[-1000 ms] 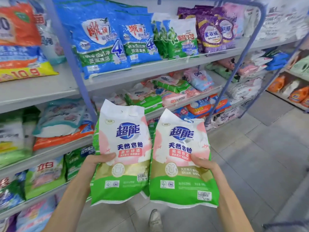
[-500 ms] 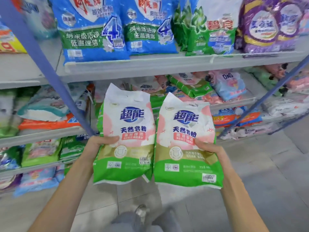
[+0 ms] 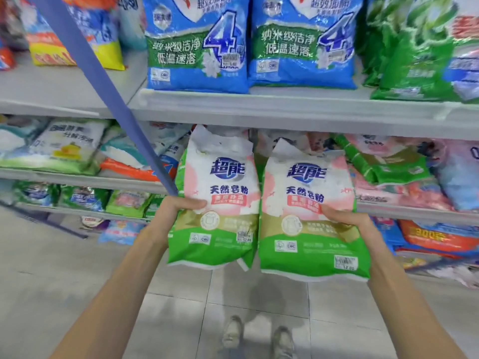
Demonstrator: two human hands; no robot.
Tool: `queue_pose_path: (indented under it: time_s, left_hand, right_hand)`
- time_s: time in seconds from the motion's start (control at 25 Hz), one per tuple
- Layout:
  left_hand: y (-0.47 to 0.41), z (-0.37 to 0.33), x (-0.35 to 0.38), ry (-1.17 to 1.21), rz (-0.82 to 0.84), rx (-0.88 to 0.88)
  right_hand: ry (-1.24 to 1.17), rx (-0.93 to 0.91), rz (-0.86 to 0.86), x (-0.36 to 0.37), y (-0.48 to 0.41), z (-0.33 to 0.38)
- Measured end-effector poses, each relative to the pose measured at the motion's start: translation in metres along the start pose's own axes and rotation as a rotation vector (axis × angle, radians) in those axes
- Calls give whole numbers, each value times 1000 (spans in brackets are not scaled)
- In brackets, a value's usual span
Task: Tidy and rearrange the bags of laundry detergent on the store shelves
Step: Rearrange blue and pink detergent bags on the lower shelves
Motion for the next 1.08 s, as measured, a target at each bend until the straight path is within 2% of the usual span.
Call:
queue_pose_path:
  time_s: [0.08, 0.2, 0.28, 0.36, 0.48, 0.56, 0.6, 0.72, 0.84, 0.92, 1.0, 1.08]
  left_hand:
    - [-20, -15, 3, -70, -7, 50]
    - [-54, -24, -8, -275, -71, 139]
    - [-85, -31, -20, -389, -44, 180]
    - [-118, -41, -38, -501, -75, 347]
    - [-159, -51, -61, -516, -89, 422]
    - [-188, -65, -70, -582, -100, 472]
    - [-201, -68, -69, -604, -89, 433]
    - [-235, -70, -70, -568, -89, 227]
    - [-222, -77, -53, -616, -107, 166]
    - [-210, -75, -63, -711, -233, 139]
    - [-185, -85, -61, -947, -466, 326]
    - [-166, -61, -26, -1397, -341, 463]
  right_hand:
    - [-51, -14, 43, 11, -16, 10]
    - [-1, -58, 42, 6, -55, 15]
    - [72, -66, 16, 5, -76, 16]
    - [77, -86, -9, 3, -95, 23]
    - [81, -160, 57, 11, -128, 46]
    - [158, -206, 15, 15, -151, 63]
    - [204, -217, -21, 14, -162, 69]
    - [222, -159, 29, 19, -184, 67]
    - [389, -95, 9, 9, -196, 68]
    - [518, -136, -112, 2, -194, 75]
    - [736, -386, -285, 3, -176, 92]
    - [1086, -585, -291, 25, -151, 88]
Point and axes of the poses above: each hand's wrist, its own y-axis away from the middle knuckle, its own x-axis out of the palm, z = x × y, the point moved 9 cm from there along -y, towards the middle knuckle, and after that the axes turned 5 degrees about -y, right-handed, at the moved point
